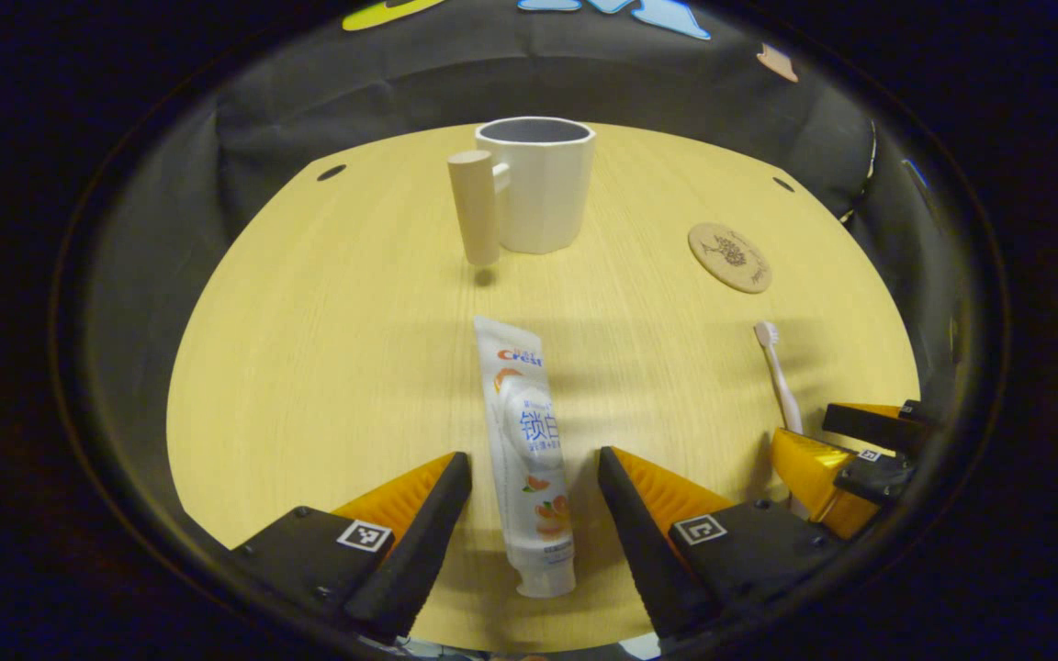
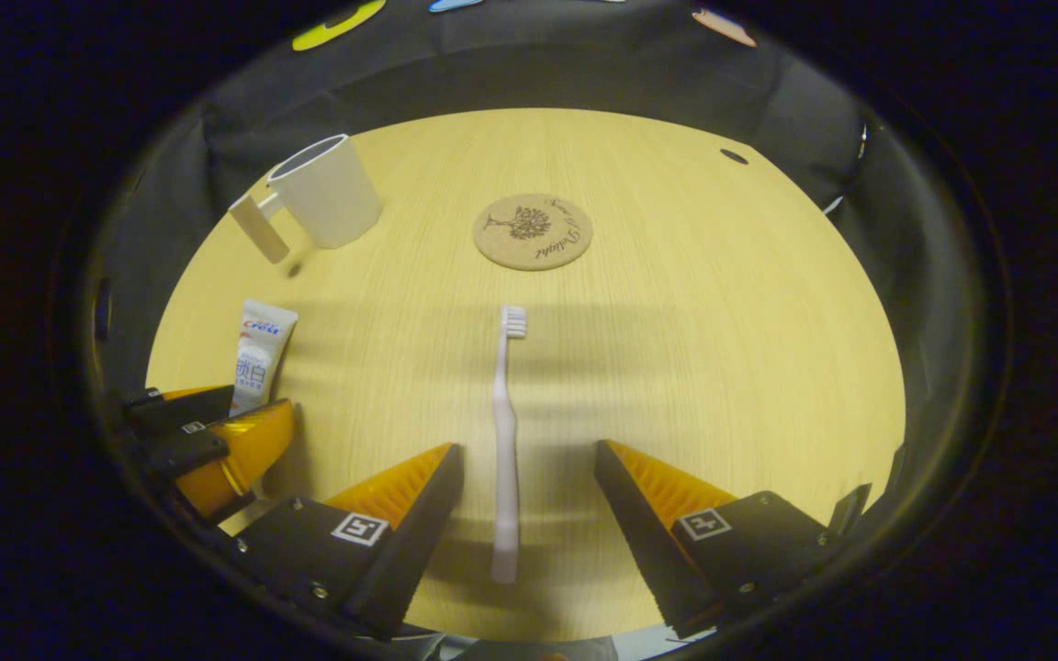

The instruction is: Put the toothbrush and toothpaste on the desktop into the cup, then pick up the cup and place it on the coaster on the desktop.

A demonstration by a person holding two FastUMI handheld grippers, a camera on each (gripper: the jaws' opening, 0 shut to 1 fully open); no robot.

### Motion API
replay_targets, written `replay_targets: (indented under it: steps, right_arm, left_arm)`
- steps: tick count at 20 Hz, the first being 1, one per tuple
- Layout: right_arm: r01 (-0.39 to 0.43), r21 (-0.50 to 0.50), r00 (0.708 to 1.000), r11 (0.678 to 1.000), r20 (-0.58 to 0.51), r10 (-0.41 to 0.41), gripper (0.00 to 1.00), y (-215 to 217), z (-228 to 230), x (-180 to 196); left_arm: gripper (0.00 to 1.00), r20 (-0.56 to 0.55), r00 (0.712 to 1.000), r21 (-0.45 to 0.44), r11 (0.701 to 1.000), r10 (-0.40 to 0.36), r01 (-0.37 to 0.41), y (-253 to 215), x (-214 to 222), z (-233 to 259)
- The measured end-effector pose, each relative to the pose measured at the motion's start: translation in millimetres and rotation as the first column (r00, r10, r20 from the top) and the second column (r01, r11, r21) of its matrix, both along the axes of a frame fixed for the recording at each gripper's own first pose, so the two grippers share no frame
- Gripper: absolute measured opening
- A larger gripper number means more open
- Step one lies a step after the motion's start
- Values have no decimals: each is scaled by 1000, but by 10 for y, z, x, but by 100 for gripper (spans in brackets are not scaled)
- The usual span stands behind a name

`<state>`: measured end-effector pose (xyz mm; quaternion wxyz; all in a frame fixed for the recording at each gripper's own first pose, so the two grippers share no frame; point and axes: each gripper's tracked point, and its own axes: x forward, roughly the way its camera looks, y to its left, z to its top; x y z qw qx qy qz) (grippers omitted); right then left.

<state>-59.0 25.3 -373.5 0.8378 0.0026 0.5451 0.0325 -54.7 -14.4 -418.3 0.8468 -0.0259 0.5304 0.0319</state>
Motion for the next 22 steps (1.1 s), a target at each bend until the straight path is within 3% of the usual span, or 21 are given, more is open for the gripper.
replay_targets:
  steps: [5,10,15,18,20,21,22]
  right_arm:
    - [-22,-10,992,1000,-123,20,99,0,-7,12]
    - [-9,-21,941,1000,-339,2,99,1,11,58]
    - [47,-28,914,998,-402,-54,95,0,9,172]
    - [41,-32,917,999,-397,-51,93,8,11,178]
    - [41,-37,916,998,-397,-52,87,7,48,154]
    - [33,-41,915,999,-402,-46,83,0,11,141]
    - [43,-41,915,998,-399,-56,84,-25,59,146]
  left_arm:
    - [96,-67,998,-3,1000,-4,4,-10,12,0]
    - [96,-129,991,-7,999,-38,37,-28,46,-4]
    - [97,-206,977,-16,999,-49,46,-25,83,-16]
    - [96,-251,967,-19,999,-50,46,-36,84,-6]
    - [89,-253,965,-21,998,-65,62,-87,106,-16]
    - [76,-259,963,-22,997,-75,71,-119,105,-34]
    - [68,-258,963,-22,997,-80,77,-150,120,-18]
